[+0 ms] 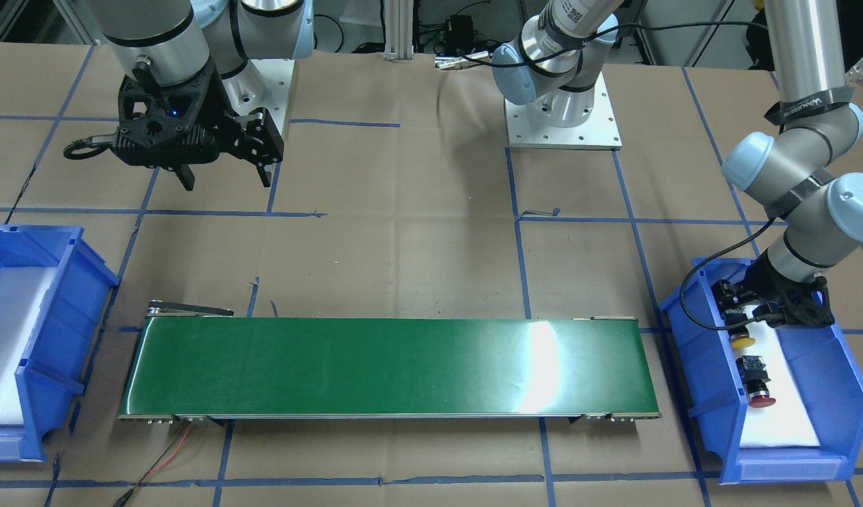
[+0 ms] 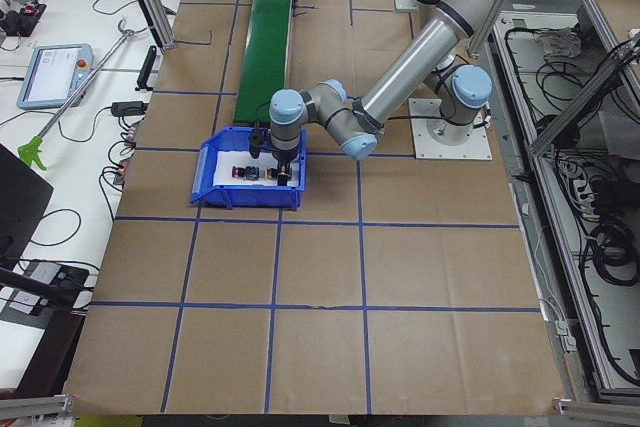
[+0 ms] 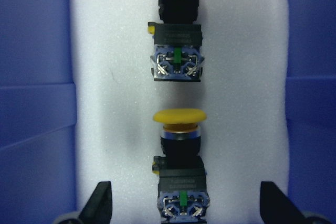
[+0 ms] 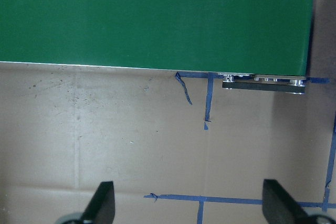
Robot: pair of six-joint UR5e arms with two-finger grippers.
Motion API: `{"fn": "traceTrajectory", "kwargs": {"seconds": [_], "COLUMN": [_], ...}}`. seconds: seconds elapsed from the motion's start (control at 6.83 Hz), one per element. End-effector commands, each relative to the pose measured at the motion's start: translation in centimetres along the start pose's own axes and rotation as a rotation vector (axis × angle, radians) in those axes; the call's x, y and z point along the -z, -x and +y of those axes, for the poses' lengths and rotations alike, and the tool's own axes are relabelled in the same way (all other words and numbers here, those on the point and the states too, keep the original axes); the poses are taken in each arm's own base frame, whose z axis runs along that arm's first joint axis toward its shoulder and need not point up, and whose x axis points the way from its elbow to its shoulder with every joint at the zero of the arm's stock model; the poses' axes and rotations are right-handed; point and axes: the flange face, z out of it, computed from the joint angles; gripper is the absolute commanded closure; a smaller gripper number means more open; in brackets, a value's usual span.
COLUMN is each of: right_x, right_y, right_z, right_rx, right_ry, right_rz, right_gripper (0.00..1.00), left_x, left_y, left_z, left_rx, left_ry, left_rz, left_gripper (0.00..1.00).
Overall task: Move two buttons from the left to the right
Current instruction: 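Lower the left gripper and grasp the yellow-capped button switch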
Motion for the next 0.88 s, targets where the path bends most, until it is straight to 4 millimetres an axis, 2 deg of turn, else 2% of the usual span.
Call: {"fn": "traceTrajectory", "kwargs": {"seconds": [0.0, 0.29, 0.59, 0.73], "right_x": [-0.1, -0.1, -0.1, -0.1], "right_y": [0.1, 0.1, 0.1, 0.1], "right_z": [0.0, 0.0, 0.0, 0.0], "right_rx": [0.002, 0.001, 0.002, 0.000], "right_ry": [0.001, 0.002, 0.001, 0.001], "right_rz": [0.000, 0.000, 0.000, 0.000], "right_gripper": [0.00, 0.00, 0.00, 0.00], "left_x": [0.1, 0.8, 1.0, 1.1], "left_y": [0.2, 0.2, 0.3, 0.4], "left_z": [0.0, -0.4, -0.6, -0.6], "left_rx": [0.009, 0.012, 0.011, 0.013], "left_ry": [-0.009, -0.035, -0.041, -0.042], "left_rz": [-0.002, 0.011, 0.011, 0.009], "left_gripper": [0.01, 0.27, 0.65, 0.79]}}
